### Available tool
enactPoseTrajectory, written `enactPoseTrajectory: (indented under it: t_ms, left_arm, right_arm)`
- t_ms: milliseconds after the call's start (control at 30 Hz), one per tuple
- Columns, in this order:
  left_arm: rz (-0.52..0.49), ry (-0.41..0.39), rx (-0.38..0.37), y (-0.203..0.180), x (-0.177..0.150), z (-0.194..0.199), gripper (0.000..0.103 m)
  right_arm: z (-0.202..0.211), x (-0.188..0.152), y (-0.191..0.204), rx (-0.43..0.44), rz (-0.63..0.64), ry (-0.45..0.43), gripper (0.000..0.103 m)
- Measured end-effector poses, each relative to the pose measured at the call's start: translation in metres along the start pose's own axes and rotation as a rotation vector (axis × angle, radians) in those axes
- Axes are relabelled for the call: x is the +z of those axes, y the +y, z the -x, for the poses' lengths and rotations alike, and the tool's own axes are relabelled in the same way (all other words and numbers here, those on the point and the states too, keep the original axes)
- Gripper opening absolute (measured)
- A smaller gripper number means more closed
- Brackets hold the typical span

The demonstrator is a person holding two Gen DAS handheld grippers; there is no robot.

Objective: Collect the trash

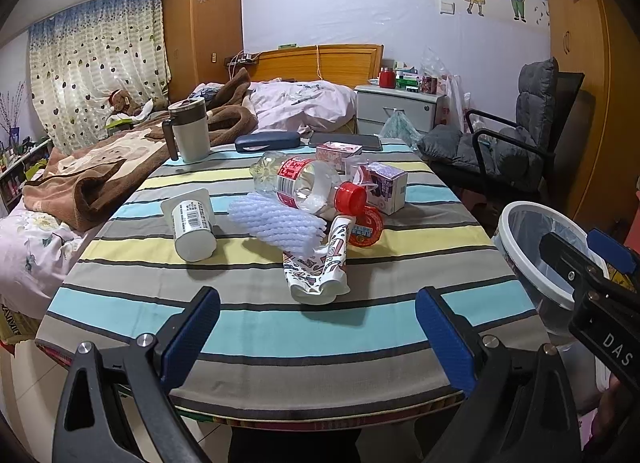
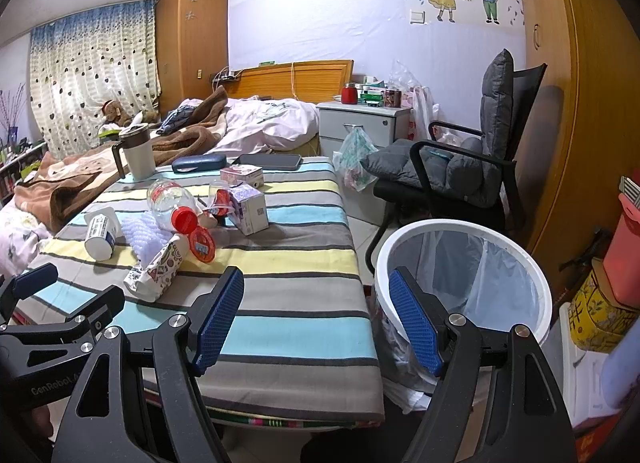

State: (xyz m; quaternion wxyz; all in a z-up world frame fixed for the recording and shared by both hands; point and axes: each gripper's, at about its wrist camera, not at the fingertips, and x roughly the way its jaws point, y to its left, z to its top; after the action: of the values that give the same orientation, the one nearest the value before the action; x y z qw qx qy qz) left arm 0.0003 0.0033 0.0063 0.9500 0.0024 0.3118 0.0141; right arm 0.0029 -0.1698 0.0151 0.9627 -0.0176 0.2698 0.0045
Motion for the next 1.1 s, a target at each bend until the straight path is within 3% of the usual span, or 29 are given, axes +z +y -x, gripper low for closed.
enactPoseTrajectory:
  t_ms: [1100]
  left_arm:
    - [0.003, -0.003, 0.001, 0.0023, 0.0013, 0.0006, 0.099]
  right_arm:
    - [0.0011, 0.0004, -0.0007, -0.003, 0.000, 0.000, 0.076]
